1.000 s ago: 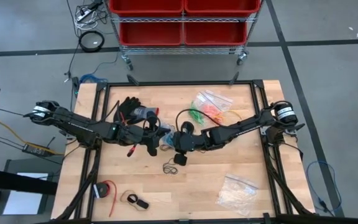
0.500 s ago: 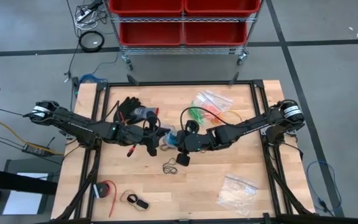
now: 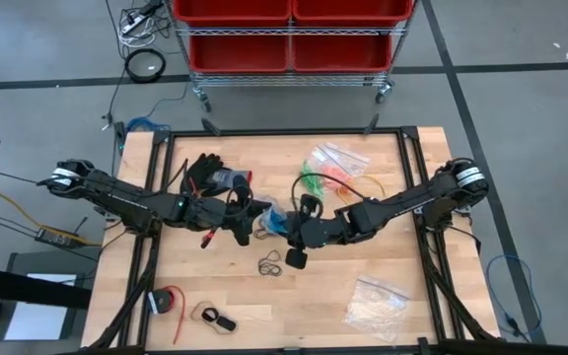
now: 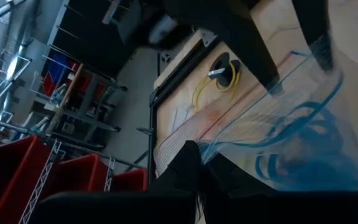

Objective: Sort rubber bands
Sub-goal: Close the transparent zip bag

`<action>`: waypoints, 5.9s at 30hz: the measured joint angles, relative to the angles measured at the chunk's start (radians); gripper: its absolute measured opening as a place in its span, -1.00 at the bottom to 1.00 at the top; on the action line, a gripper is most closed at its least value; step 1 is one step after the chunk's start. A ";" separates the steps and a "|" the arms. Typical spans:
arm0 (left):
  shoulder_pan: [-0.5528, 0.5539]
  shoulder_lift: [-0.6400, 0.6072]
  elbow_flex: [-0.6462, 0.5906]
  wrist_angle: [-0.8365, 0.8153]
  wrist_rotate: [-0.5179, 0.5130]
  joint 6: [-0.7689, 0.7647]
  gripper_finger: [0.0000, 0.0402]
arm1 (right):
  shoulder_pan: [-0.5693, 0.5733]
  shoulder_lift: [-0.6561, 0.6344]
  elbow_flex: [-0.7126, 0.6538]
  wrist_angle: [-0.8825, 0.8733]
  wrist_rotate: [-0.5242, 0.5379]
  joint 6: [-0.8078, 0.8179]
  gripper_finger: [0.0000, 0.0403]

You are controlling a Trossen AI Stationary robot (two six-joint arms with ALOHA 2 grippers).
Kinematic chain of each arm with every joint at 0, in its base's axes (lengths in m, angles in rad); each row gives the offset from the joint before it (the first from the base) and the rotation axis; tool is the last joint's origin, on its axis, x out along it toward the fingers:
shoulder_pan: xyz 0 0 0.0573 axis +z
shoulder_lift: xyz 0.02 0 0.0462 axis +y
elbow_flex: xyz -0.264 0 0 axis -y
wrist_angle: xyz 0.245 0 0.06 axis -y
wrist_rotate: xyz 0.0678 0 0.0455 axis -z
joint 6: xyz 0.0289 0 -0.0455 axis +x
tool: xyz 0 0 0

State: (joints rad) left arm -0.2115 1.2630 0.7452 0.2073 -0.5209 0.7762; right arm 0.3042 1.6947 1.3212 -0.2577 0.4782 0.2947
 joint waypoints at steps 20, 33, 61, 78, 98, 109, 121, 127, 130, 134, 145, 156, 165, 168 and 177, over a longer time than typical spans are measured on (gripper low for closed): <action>0.002 0.006 0.000 0.140 0.003 -0.483 -0.94 | 0.273 -0.263 0.000 -0.355 0.205 0.235 -0.60; 0.000 0.007 0.000 0.190 0.067 -0.704 -0.94 | 0.276 -0.110 0.000 -0.316 0.340 0.253 -0.61; -0.007 0.007 0.000 0.248 0.160 -0.736 -0.94 | 0.213 -0.110 0.000 -0.232 0.316 0.200 -0.72; -0.007 0.006 0.000 0.107 0.160 -0.682 -0.94 | 0.171 -0.109 0.000 -0.251 0.170 0.194 -1.00; -0.005 0.006 0.000 -0.008 0.392 -0.748 -0.94 | 0.151 -0.109 0.000 -0.240 0.047 0.174 -1.00; -0.005 0.007 0.000 0.035 0.359 -0.676 -0.94 | 0.151 -0.109 0.000 -0.239 0.040 0.172 -1.00; 0.002 0.006 0.000 0.045 0.350 -0.655 -0.94 | 0.151 -0.109 0.000 -0.238 0.040 0.173 -1.00; 0.002 0.006 0.000 0.036 0.370 -0.664 -0.94 | 0.151 -0.109 0.000 -0.238 0.040 0.167 -1.00; 0.002 0.006 0.000 0.007 0.376 -0.649 -0.94 | 0.150 -0.109 0.000 -0.237 0.040 0.166 -1.00; 0.002 0.006 0.000 -0.002 0.376 -0.655 -0.93 | 0.150 -0.109 0.000 -0.237 0.040 0.156 -1.00; 0.000 0.006 0.117 -0.400 0.434 -0.651 -0.33 | 0.143 -0.109 0.000 -0.259 -0.044 0.145 -1.00; 0.000 0.007 0.182 -0.607 0.500 -0.636 -0.39 | 0.103 -0.109 -0.001 -0.371 -0.186 0.173 -1.00; 0.001 0.006 0.183 -0.588 0.437 -0.649 -0.56 | 0.091 -0.112 0.001 -0.234 -0.289 0.107 -1.00; 0.000 0.007 0.183 -0.597 0.434 -0.649 -0.56 | 0.081 -0.118 -0.001 -0.385 -0.197 0.243 -1.00; 0.001 0.007 0.183 -0.577 0.425 -0.705 -0.56 | 0.080 -0.113 -0.001 -0.422 -0.146 0.271 -1.00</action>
State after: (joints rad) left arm -0.2104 1.2697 0.9279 -0.3693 -0.0959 0.0714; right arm 0.3840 1.5814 1.3201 -0.6795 0.3325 0.5658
